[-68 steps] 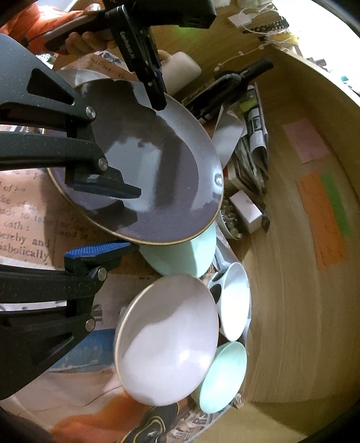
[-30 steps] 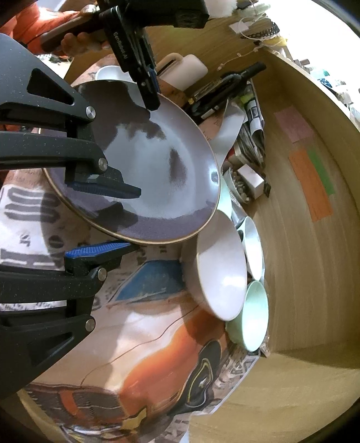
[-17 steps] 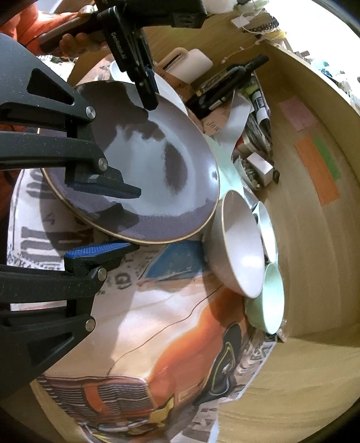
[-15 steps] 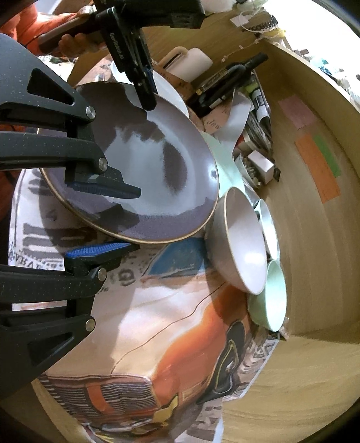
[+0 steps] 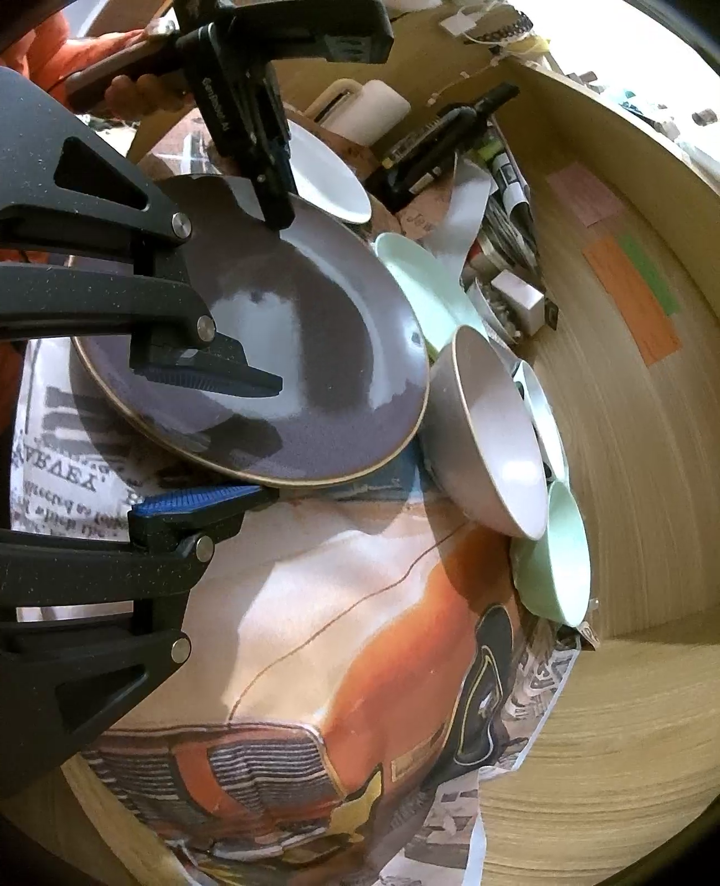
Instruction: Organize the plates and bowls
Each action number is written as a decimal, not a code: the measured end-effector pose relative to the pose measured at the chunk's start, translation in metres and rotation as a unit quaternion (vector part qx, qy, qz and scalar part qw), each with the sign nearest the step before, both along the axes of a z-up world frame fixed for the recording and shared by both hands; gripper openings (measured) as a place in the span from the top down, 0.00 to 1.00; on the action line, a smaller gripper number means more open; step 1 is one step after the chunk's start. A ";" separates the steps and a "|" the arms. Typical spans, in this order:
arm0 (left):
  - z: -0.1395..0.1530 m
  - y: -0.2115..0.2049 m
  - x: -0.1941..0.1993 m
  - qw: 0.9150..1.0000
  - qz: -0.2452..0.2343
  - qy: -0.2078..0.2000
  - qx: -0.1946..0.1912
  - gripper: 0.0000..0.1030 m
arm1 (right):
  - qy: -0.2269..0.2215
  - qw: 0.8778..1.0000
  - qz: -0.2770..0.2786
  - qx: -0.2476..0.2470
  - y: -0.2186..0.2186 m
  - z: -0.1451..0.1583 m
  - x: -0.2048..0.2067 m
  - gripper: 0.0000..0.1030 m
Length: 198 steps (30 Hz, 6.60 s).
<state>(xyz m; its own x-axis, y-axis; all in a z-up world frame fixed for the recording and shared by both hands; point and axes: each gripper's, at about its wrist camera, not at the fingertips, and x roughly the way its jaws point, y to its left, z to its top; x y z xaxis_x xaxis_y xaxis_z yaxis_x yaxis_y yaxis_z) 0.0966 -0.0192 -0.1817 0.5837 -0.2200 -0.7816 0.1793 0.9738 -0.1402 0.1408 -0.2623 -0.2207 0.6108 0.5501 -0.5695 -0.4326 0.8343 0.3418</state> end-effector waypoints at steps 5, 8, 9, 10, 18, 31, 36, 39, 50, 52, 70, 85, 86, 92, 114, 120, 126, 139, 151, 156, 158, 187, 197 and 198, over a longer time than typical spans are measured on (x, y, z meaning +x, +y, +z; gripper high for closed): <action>0.000 -0.001 0.003 1.000 0.003 -0.002 0.005 0.74 | 0.003 1.000 0.002 -0.007 0.002 -0.002 0.005 0.72; -0.001 0.000 0.005 1.000 0.004 0.000 0.004 0.74 | -0.002 1.000 0.001 -0.013 0.004 -0.003 0.006 0.72; -0.001 0.000 0.005 1.000 0.004 0.000 0.003 0.74 | -0.004 1.000 0.000 -0.015 0.004 -0.003 0.006 0.72; -0.001 0.000 0.006 1.000 0.004 0.001 0.002 0.74 | -0.005 1.000 0.001 -0.015 0.004 -0.003 0.007 0.71; -0.003 0.002 0.007 1.000 -0.001 0.002 -0.003 0.74 | -0.011 1.000 0.000 -0.024 0.006 -0.003 0.007 0.70; 0.033 0.013 -0.014 0.997 0.017 -0.076 0.008 0.49 | -0.083 0.996 -0.029 -0.016 0.002 0.035 -0.013 0.49; 0.054 0.024 -0.027 0.993 0.030 -0.112 0.012 0.39 | -0.104 0.994 -0.017 -0.008 0.015 0.048 -0.020 0.45; 0.063 0.034 -0.032 0.991 0.038 -0.124 0.007 0.37 | -0.115 0.993 -0.008 -0.002 0.024 0.054 -0.024 0.41; 0.073 0.083 -0.050 0.985 0.084 -0.147 0.025 0.25 | -0.122 0.992 0.039 -0.005 0.075 0.059 -0.027 0.39; 0.071 0.095 -0.053 0.985 0.092 -0.147 0.027 0.25 | -0.121 0.991 0.048 -0.009 0.086 0.058 -0.027 0.39; 0.018 0.182 -0.056 0.985 0.149 -0.085 0.021 0.24 | -0.074 0.985 0.130 -0.081 0.184 0.034 -0.019 0.39; -0.006 0.206 -0.056 0.988 0.146 -0.052 -0.012 0.52 | -0.014 0.980 0.156 -0.127 0.222 0.018 -0.002 0.60; -0.007 0.206 -0.056 0.988 0.145 -0.050 -0.014 0.53 | -0.008 0.979 0.158 -0.127 0.223 0.017 -0.001 0.61; -0.010 0.208 -0.057 0.989 0.136 -0.048 -0.024 0.59 | -0.005 0.978 0.155 -0.139 0.228 0.014 -0.001 0.63; -0.010 0.211 -0.058 0.990 0.133 -0.046 -0.025 0.67 | -0.015 0.979 0.158 -0.125 0.231 0.009 -0.010 0.64; -0.008 0.209 -0.058 0.988 0.145 -0.042 -0.021 0.67 | -0.001 0.985 0.149 -0.085 0.222 0.010 -0.007 0.70; -0.003 0.210 -0.058 0.986 0.154 -0.049 -0.029 0.67 | -0.019 0.987 0.141 -0.075 0.218 0.016 -0.012 0.71; 0.021 0.189 -0.059 0.986 0.140 -0.090 -0.015 0.67 | -0.050 0.990 0.122 -0.049 0.193 0.034 -0.016 0.71; 0.039 0.155 -0.056 0.987 0.109 -0.116 -0.016 0.67 | -0.075 0.992 0.092 -0.036 0.155 0.047 -0.019 0.71; 0.043 0.138 -0.053 0.988 0.093 -0.123 -0.015 0.67 | -0.081 0.993 0.077 -0.030 0.135 0.049 -0.022 0.71; 0.044 0.132 -0.052 0.988 0.087 -0.124 -0.015 0.67 | -0.083 0.994 0.070 -0.027 0.127 0.050 -0.023 0.71; 0.038 0.030 -0.041 0.995 0.001 -0.096 -0.010 0.67 | -0.066 0.998 -0.003 0.000 0.021 0.026 -0.029 0.71; 0.023 0.013 -0.030 0.997 -0.013 -0.069 -0.008 0.66 | -0.044 0.999 -0.013 -0.004 0.007 0.012 -0.024 0.71; 0.021 0.012 -0.029 0.998 -0.014 -0.066 -0.008 0.66 | -0.042 0.999 -0.014 -0.004 0.006 0.011 -0.023 0.71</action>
